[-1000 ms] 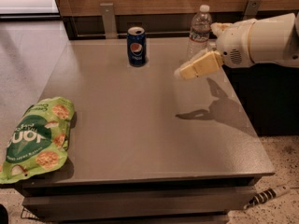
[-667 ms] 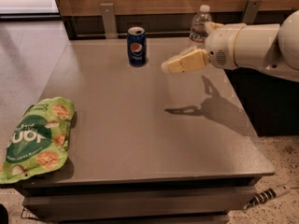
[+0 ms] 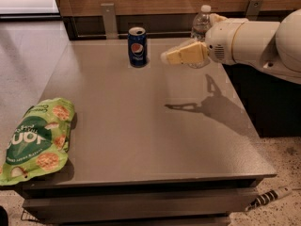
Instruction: Move pepsi can near green rice chip bag
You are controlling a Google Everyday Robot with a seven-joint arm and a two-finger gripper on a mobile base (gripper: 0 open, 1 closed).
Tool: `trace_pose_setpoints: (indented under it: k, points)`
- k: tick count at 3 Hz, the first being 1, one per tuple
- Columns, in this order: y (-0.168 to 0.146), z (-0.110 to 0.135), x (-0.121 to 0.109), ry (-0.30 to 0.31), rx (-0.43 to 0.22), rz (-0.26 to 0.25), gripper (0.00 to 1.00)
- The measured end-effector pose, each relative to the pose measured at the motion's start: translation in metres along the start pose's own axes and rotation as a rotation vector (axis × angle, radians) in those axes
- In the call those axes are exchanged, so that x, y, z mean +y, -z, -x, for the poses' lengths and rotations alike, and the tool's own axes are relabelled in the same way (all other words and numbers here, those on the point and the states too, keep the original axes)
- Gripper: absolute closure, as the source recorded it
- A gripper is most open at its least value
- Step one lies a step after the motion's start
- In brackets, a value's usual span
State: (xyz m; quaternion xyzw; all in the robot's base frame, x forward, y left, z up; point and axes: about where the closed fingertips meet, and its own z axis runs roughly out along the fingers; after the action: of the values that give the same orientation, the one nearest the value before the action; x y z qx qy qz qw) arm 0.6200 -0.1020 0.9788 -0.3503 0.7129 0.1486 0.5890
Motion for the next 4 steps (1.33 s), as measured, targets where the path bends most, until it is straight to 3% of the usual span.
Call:
trace_pose_setpoints:
  k: [1, 3, 4]
  points:
    - [-0.008, -0.001, -0.001, -0.013, -0.003, 0.004, 0.00]
    - [-0.096, -0.024, -0.006, -0.123, -0.100, 0.043, 0.00]
    - [-0.124, -0.034, -0.006, -0.151, -0.124, 0.050, 0.00]
